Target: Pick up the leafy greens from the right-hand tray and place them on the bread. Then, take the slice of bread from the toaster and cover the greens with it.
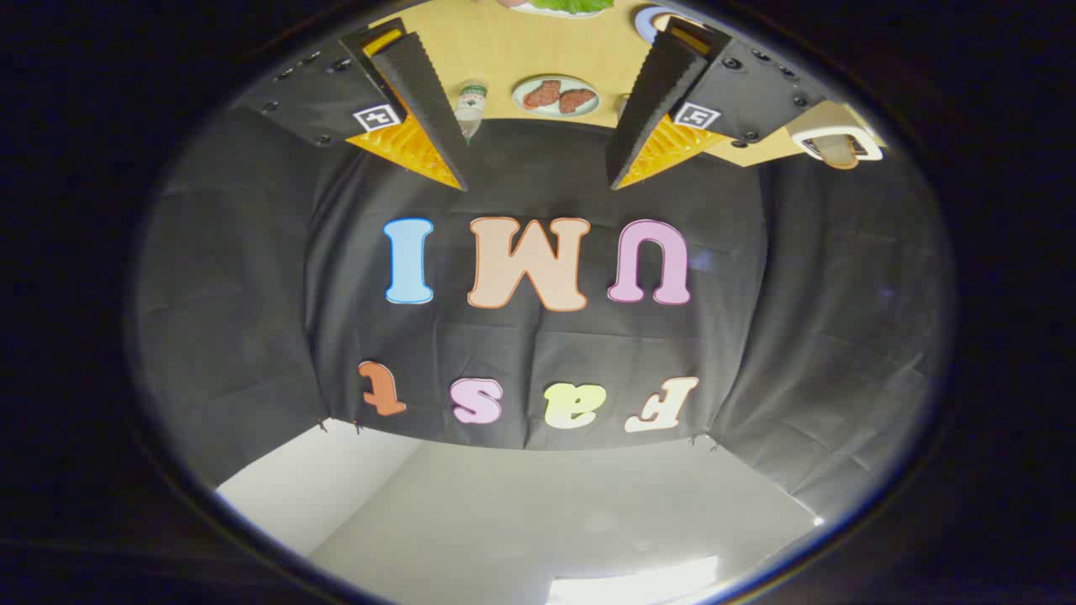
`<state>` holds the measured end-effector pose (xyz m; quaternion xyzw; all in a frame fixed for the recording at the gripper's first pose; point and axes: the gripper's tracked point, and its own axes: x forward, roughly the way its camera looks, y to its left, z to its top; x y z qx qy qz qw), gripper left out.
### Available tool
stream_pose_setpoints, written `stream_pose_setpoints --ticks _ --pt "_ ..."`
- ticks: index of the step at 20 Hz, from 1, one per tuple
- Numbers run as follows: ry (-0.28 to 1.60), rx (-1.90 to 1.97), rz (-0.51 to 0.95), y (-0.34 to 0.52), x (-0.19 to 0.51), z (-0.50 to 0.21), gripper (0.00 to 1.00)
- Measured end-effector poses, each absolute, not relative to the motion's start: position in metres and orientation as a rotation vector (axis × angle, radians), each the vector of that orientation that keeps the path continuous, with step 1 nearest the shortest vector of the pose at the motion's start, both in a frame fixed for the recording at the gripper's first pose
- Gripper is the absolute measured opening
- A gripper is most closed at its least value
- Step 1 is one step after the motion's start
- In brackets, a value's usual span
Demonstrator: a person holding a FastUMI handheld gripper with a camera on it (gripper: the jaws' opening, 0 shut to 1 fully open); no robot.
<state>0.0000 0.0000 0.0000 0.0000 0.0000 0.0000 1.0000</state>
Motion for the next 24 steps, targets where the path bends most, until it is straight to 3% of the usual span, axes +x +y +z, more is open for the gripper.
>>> stream_pose_setpoints --ticks 24 --pt "0.012 0.006 0.039 0.007 0.007 -0.012 1.0"
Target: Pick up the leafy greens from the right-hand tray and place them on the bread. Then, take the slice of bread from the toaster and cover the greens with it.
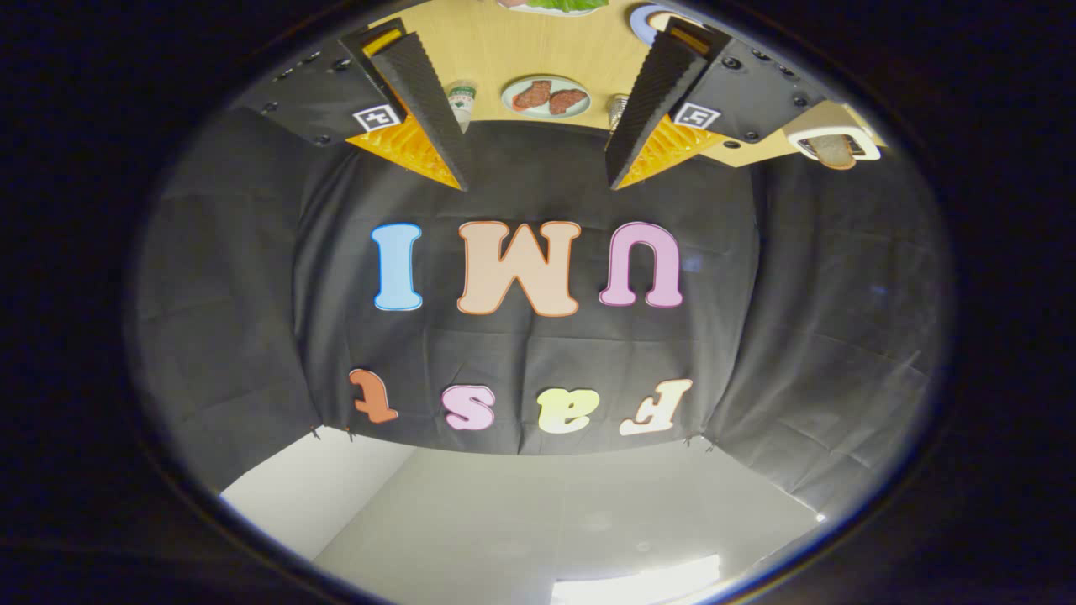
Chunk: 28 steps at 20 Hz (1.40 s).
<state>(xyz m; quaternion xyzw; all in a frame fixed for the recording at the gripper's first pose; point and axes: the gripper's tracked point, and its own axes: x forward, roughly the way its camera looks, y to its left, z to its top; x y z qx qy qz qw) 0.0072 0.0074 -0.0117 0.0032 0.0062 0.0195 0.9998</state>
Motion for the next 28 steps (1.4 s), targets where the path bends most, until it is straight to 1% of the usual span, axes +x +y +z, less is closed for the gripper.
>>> stream_pose_setpoints --ticks 7,13,22,28 --pt "0.07 -0.011 0.084 -0.001 0.005 -0.031 1.0" --pt "0.182 -0.06 0.156 -0.012 0.009 -0.064 1.0" --pt "0.339 -0.197 0.335 -0.001 0.017 -0.125 1.0" --pt "0.453 -0.326 0.478 0.014 0.005 -0.172 0.99"
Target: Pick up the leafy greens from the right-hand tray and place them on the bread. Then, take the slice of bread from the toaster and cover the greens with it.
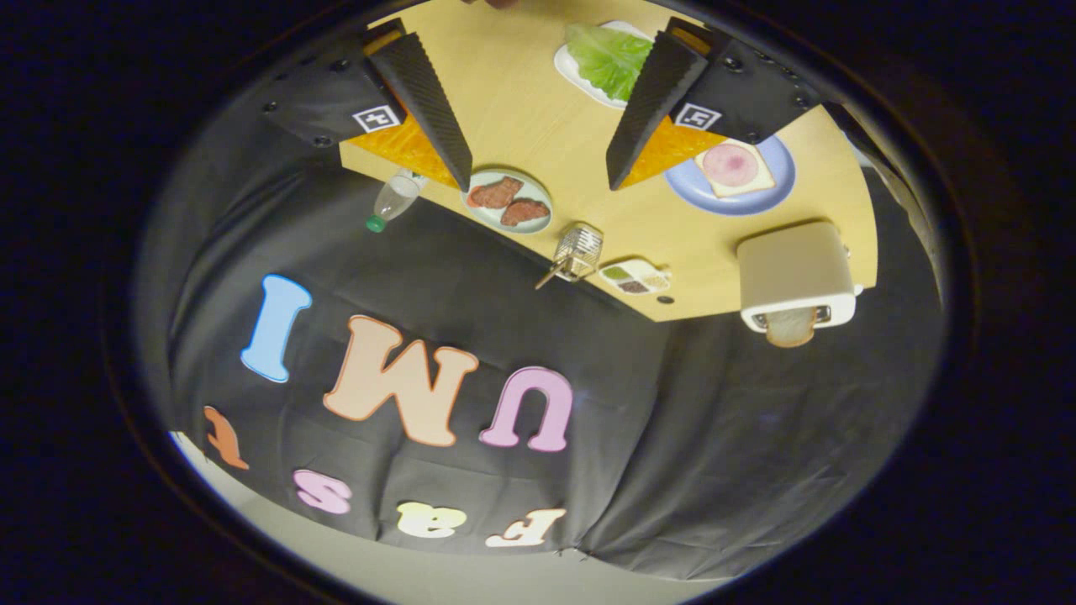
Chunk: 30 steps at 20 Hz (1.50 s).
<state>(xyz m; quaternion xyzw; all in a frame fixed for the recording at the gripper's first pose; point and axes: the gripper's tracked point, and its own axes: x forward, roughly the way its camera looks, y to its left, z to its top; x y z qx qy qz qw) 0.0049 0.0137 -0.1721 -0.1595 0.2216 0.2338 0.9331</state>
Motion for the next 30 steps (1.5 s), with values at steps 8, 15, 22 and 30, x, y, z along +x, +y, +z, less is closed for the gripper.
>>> stream_pose_setpoints --ticks 8,15,22,30 --pt "0.568 -0.413 0.623 0.024 -0.009 -0.227 0.99" --pt "0.702 -0.432 0.693 0.02 -0.027 -0.286 0.99" --pt "0.827 -0.487 0.765 0.014 -0.056 -0.335 0.99" --pt "0.946 -0.511 0.84 0.016 -0.078 -0.37 0.99"
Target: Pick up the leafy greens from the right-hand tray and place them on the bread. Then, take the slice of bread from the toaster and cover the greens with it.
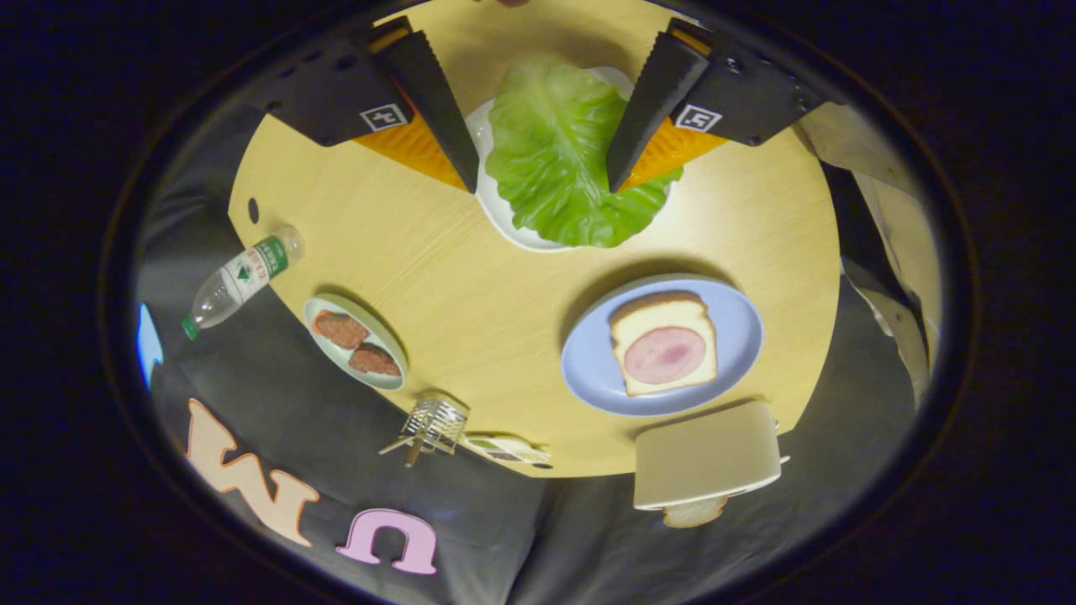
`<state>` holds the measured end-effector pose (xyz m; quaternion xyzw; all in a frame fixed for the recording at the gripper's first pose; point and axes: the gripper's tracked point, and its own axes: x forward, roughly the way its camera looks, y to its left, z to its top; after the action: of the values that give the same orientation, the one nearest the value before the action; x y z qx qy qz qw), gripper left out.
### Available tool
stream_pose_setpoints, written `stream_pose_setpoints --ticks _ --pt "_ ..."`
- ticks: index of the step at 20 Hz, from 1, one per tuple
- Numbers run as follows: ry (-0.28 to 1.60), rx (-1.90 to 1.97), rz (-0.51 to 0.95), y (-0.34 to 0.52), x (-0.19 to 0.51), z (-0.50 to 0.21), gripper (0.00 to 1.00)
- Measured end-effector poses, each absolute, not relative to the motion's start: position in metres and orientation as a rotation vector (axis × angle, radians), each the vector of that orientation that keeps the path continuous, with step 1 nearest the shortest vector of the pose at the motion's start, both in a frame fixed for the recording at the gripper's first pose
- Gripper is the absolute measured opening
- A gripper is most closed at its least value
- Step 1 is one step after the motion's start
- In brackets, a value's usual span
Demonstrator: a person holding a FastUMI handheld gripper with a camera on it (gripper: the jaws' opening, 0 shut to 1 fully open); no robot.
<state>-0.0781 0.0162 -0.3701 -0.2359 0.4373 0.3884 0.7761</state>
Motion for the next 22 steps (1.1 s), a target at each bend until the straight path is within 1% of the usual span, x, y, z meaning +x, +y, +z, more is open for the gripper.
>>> stream_pose_setpoints --ticks 7,16,22 --pt "1.052 -0.477 0.85 0.013 -0.088 -0.398 0.98" --pt "1.145 -0.375 0.84 0.014 -0.094 -0.404 0.94" --pt "1.141 -0.388 0.842 0.017 -0.097 -0.404 0.57"
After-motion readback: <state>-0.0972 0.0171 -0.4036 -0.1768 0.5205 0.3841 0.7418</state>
